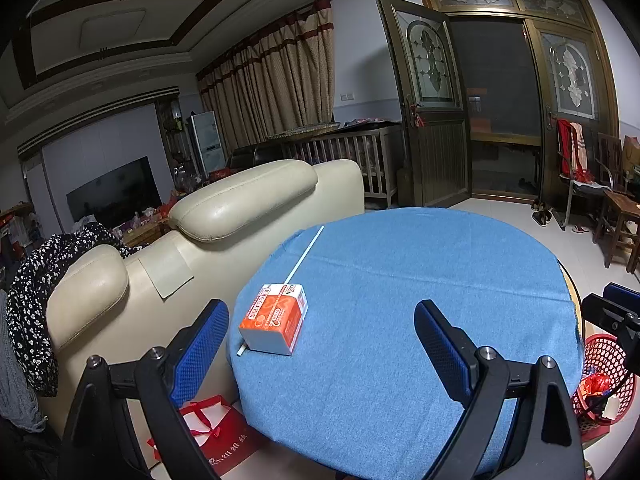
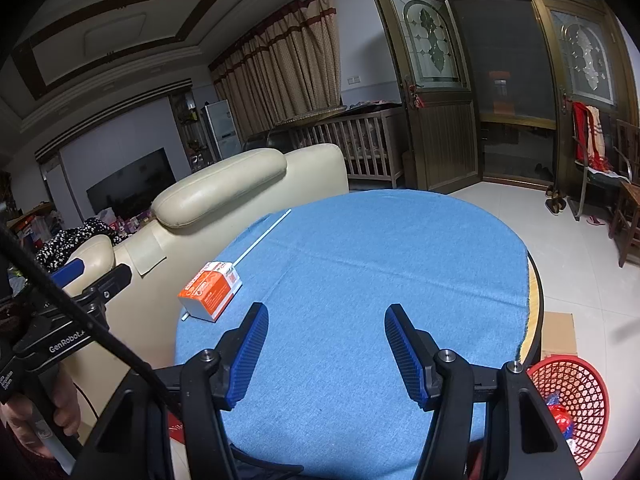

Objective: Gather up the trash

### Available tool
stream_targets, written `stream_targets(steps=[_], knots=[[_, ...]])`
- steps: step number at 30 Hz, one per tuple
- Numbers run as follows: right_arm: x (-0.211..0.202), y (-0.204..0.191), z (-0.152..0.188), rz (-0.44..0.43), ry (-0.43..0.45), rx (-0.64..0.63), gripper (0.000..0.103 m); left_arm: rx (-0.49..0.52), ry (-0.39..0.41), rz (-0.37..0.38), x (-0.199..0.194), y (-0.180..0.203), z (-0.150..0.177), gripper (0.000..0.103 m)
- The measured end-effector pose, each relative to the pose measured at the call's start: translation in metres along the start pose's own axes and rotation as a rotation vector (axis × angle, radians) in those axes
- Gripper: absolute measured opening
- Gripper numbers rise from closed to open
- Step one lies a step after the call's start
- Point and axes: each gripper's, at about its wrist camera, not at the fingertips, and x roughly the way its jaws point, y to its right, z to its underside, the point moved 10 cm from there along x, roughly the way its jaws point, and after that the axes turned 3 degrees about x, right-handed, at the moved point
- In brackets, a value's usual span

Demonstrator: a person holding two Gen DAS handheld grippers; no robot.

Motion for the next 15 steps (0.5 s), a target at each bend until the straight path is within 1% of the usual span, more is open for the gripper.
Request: stream_targets(steps=[15], knots=[[-0.0021, 0.0015, 0.0001, 0.0, 0.002, 0.006, 0.064, 0.005, -0.002, 0.003, -0.0007, 0.0008, -0.0002, 0.094]])
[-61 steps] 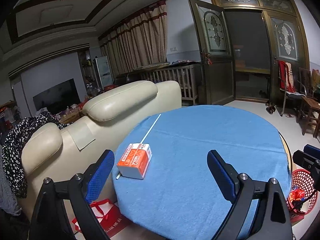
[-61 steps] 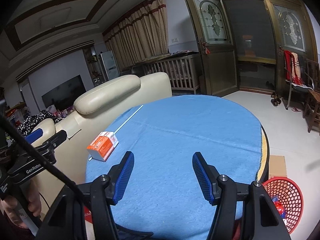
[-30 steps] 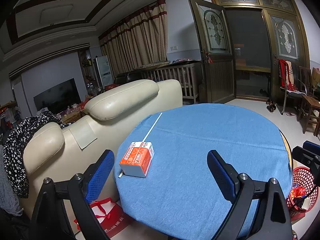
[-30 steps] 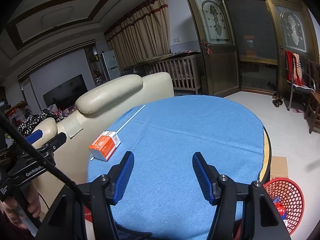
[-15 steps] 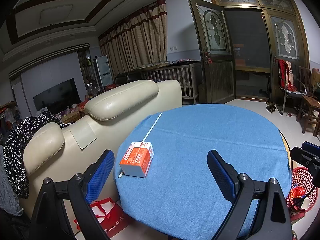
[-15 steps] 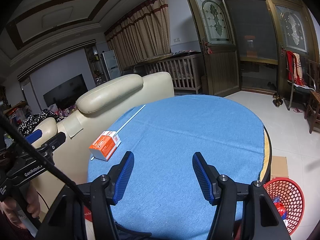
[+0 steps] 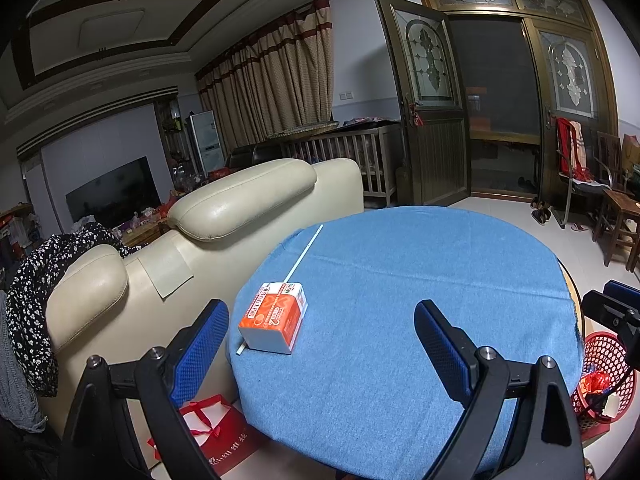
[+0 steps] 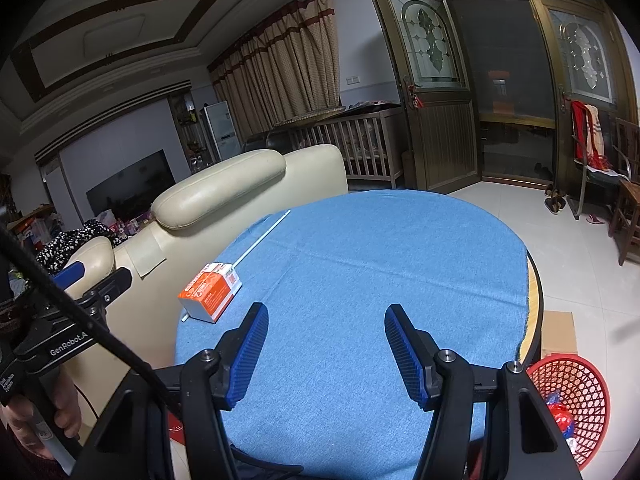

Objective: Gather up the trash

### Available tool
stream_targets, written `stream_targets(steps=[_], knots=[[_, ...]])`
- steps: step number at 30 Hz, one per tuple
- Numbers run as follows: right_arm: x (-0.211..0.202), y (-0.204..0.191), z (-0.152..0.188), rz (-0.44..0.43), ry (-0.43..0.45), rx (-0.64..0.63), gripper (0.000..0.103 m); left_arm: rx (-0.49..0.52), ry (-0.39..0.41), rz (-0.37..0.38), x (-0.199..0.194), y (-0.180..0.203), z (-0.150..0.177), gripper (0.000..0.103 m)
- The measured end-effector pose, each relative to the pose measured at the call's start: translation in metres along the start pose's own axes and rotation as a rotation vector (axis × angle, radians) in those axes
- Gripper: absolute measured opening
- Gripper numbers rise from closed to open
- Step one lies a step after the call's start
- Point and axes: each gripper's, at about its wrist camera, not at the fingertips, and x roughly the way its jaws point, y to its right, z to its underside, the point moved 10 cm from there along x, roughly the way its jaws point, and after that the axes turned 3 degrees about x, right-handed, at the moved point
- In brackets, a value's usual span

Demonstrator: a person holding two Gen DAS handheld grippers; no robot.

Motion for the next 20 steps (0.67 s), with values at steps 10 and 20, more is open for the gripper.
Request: stream_targets(steps=[10, 20], knots=[[0.001, 0.001, 0.001, -0.001, -0.006, 0.002, 0.064, 0.003, -0.004, 0.006, 0.0, 0.001, 0.001, 0.094], [0.014, 0.014, 0.003, 0.0, -0.033, 0.036, 0.064, 0.019, -0.024, 0.022, 0.012, 0.009, 0.005, 0.094]])
